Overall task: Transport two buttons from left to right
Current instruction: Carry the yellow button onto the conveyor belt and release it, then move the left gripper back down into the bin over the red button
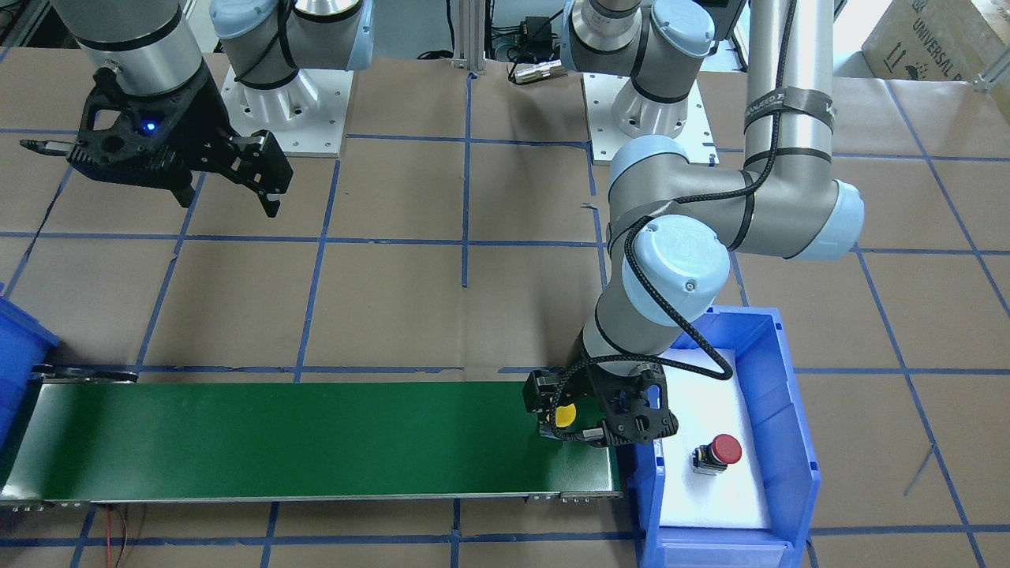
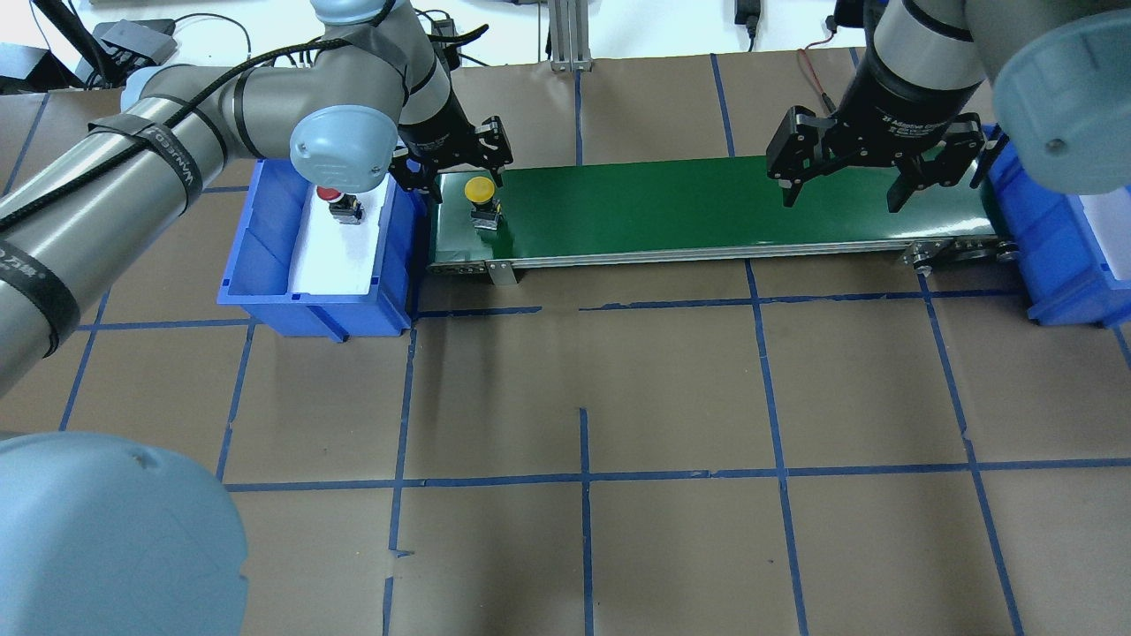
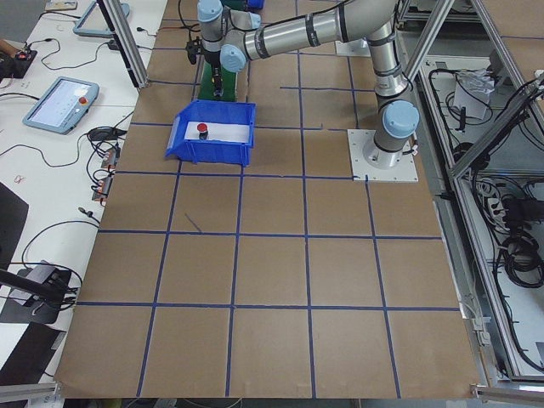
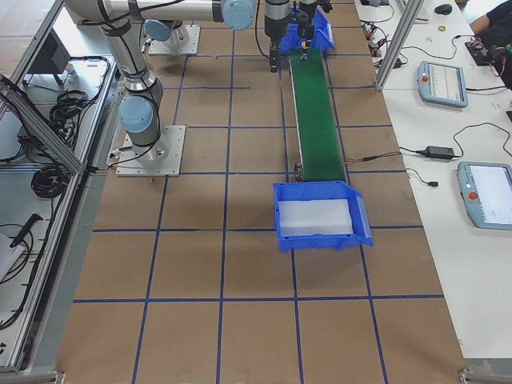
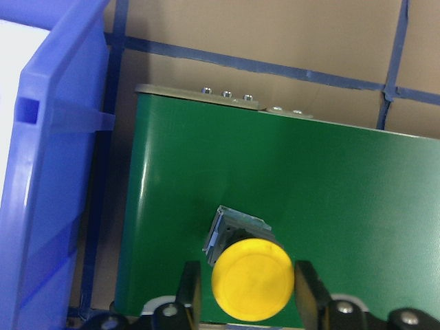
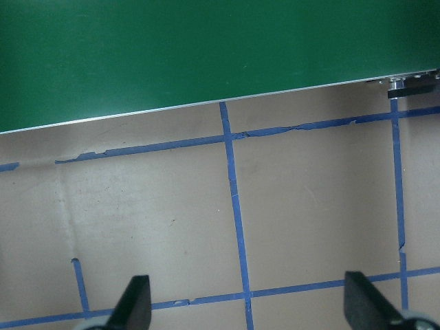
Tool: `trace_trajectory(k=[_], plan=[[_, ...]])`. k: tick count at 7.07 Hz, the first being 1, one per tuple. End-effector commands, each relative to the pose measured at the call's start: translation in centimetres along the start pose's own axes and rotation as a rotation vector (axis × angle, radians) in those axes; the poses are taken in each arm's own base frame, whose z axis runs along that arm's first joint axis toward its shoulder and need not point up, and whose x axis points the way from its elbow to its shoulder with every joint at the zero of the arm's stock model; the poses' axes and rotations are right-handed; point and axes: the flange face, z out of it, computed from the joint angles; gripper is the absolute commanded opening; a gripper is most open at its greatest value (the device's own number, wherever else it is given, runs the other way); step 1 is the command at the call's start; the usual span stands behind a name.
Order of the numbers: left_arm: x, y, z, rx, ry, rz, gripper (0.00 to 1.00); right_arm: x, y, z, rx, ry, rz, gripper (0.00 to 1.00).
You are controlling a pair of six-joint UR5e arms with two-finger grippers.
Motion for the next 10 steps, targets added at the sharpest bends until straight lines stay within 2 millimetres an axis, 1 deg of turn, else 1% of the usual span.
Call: trace_trajectory(k=[1,2,3,5,6,7,8,9,10], plan=[[-0.8,-0.5,-2.7,0.045,0.005,0.0,0.99,0.0,0.0,0.0,-0.001,0.0,0.001,1.0],[-2.3,-0.8,-4.3,0.058,0.007,-0.01,0.99,0.0,0.0,0.0,0.001,0.0,0.001,1.0],[-5.6,-2.0,-5.1,0.056,-0.003,0.04,0.99,0.0,0.0,0.0,-0.001,0.0,0.001,1.0],[-10.8,-4.1,-5.7,0.063,-0.021,0.116,0.99,0.0,0.0,0.0,-0.001,0.0,0.001,1.0],[-12.8,-4.6,-5.5,0.059,-0.078,0.152,0.99,0.0,0.0,0.0,-0.001,0.0,0.001,1.0],[-13.8,-4.7,-4.6,0.041,-0.134,0.192,1.0,0.0,0.0,0.0,-0.001,0.0,0.001,1.0],[-15.8,-5.1,-3.4,0.016,-0.135,0.169,1.0,0.0,0.0,0.0,-0.001,0.0,0.001,1.0],[-16.8,-5.3,-1.5,-0.017,-0.132,0.153,1.0,0.0,0.0,0.0,-0.001,0.0,0.001,1.0],[-16.9,-5.9,0.3,-0.04,-0.125,0.152,1.0,0.0,0.0,0.0,-0.001,0.0,0.001,1.0]])
